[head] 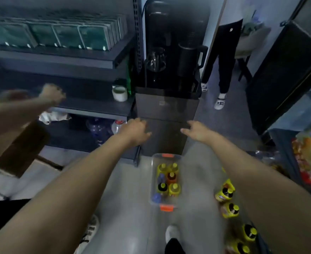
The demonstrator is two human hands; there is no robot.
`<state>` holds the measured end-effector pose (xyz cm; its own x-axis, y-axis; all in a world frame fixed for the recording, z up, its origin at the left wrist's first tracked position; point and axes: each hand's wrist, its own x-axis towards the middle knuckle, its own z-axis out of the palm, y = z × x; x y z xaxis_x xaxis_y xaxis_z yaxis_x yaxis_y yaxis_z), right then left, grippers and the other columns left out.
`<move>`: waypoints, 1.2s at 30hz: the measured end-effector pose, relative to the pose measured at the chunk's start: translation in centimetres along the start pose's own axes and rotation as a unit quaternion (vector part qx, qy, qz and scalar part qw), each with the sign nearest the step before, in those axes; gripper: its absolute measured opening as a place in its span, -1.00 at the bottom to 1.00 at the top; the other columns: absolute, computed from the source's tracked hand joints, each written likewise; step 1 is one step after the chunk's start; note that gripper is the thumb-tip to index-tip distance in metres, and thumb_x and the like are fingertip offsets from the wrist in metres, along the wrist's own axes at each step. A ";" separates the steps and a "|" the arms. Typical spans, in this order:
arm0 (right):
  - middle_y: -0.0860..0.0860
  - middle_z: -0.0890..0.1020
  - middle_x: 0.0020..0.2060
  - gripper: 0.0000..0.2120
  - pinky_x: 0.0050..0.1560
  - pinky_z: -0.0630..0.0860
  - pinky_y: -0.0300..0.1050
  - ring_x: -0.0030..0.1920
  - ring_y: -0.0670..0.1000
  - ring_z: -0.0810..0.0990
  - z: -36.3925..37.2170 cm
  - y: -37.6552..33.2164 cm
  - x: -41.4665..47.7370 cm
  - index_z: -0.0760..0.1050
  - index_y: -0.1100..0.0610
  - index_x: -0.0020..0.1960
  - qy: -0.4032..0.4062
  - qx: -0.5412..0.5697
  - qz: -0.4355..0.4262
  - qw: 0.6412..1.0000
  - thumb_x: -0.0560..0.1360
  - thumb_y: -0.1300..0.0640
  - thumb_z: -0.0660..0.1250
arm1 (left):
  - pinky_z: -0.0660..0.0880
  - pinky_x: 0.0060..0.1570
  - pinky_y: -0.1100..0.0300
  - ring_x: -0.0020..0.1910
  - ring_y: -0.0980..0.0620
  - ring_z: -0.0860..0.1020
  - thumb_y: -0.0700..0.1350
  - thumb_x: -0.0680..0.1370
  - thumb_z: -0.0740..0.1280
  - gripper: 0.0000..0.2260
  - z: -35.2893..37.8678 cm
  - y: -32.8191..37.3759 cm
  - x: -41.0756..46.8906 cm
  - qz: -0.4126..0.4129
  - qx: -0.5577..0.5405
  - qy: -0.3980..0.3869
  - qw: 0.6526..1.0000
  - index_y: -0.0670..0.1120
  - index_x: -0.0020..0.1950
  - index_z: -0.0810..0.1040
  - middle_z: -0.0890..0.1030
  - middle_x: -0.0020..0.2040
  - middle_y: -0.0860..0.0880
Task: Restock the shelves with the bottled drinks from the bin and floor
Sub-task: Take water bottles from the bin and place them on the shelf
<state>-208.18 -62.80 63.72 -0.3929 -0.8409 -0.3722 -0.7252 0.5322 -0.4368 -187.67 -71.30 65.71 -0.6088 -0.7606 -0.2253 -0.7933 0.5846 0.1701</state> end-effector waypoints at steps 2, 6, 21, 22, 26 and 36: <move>0.18 0.22 0.48 -0.40 0.43 0.20 -0.07 0.47 0.15 0.22 1.9 1.6 2.4 0.11 0.25 0.50 -0.016 -0.002 0.002 1.000 0.60 -0.03 0.17 | 0.36 0.21 -0.03 0.29 -0.21 0.37 0.08 0.57 0.18 -0.59 2.5 0.5 1.6 -0.007 0.024 -0.013 1.000 -0.16 0.30 0.41 0.40 0.31 -0.19; 0.15 0.33 0.43 -0.41 0.38 0.30 0.03 0.41 0.17 0.33 5.4 5.6 6.7 0.17 0.16 0.50 -0.051 0.000 0.020 0.999 0.56 -0.06 0.21 | 0.36 0.20 -0.03 0.31 -0.19 0.36 0.08 0.56 0.19 -0.59 7.3 1.4 5.6 -0.014 0.046 -0.063 0.997 -0.15 0.29 0.40 0.40 0.30 -0.18; 0.09 0.42 0.30 -0.52 0.28 0.36 0.20 0.33 0.19 0.37 24.3 16.7 14.9 0.33 0.05 0.37 -0.154 -0.048 0.066 0.985 0.50 -0.06 0.27 | 0.34 0.21 -0.03 0.34 -0.14 0.31 0.08 0.57 0.16 -0.54 29.4 -0.5 12.0 -0.048 0.014 -0.211 0.976 -0.10 0.42 0.29 0.32 0.37 -0.13; 0.09 0.41 0.32 -0.51 0.29 0.36 0.19 0.34 0.19 0.36 25.8 17.2 15.2 0.32 0.05 0.38 -0.161 -0.048 0.068 0.983 0.50 -0.05 0.28 | 0.35 0.20 -0.02 0.33 -0.14 0.32 0.07 0.57 0.16 -0.54 31.0 -1.0 12.1 -0.048 0.010 -0.218 0.975 -0.10 0.41 0.30 0.32 0.37 -0.12; 0.08 0.40 0.34 -0.50 0.27 0.38 0.15 0.35 0.17 0.36 32.4 19.2 16.4 0.31 0.07 0.39 -0.179 -0.043 0.087 0.979 0.50 -0.03 0.29 | 0.36 0.20 0.00 0.33 -0.15 0.33 0.05 0.57 0.18 -0.55 37.6 -3.5 12.7 -0.053 -0.013 -0.243 0.968 -0.10 0.41 0.31 0.32 0.37 -0.13; 0.11 0.39 0.35 -0.47 0.28 0.37 0.07 0.36 0.15 0.35 48.0 23.6 20.2 0.28 0.12 0.42 -0.205 0.010 0.108 0.973 0.50 0.02 0.33 | 0.37 0.27 0.02 0.28 -0.13 0.41 -0.04 0.55 0.28 -0.61 53.0 -9.4 14.9 -0.097 -0.150 -0.216 0.960 -0.13 0.35 0.40 0.39 0.32 -0.14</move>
<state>-206.10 -62.48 6.57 -0.2743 -0.6018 -0.7501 -0.6378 0.6976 -0.3265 -189.21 -73.19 9.94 -0.4428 -0.6207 -0.6470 -0.8963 0.2861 0.3389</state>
